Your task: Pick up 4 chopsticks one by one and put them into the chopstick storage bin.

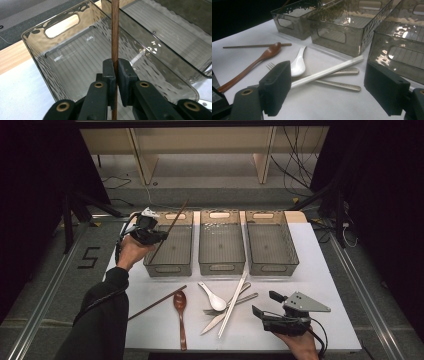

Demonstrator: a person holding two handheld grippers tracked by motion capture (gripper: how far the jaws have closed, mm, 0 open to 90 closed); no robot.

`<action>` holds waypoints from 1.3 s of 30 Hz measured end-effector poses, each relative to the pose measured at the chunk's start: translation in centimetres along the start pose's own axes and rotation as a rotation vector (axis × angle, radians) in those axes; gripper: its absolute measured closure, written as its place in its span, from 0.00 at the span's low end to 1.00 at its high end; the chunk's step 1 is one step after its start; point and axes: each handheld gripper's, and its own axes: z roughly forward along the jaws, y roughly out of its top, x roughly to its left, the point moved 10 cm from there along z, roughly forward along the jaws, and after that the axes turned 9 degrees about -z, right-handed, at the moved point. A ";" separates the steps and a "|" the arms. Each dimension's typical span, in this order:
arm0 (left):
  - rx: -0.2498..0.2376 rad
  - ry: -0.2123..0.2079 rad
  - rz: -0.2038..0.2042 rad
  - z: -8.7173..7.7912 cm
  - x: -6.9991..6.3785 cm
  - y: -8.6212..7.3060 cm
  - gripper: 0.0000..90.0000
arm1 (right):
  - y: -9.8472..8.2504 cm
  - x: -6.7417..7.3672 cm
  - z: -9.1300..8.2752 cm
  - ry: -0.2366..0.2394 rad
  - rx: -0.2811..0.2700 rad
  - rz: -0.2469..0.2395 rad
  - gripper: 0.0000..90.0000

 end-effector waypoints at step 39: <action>0.049 -0.006 -0.108 -0.5 0.4 -2.0 0.64 | 0.0 0.0 0.0 0.000 0.000 -0.001 0.25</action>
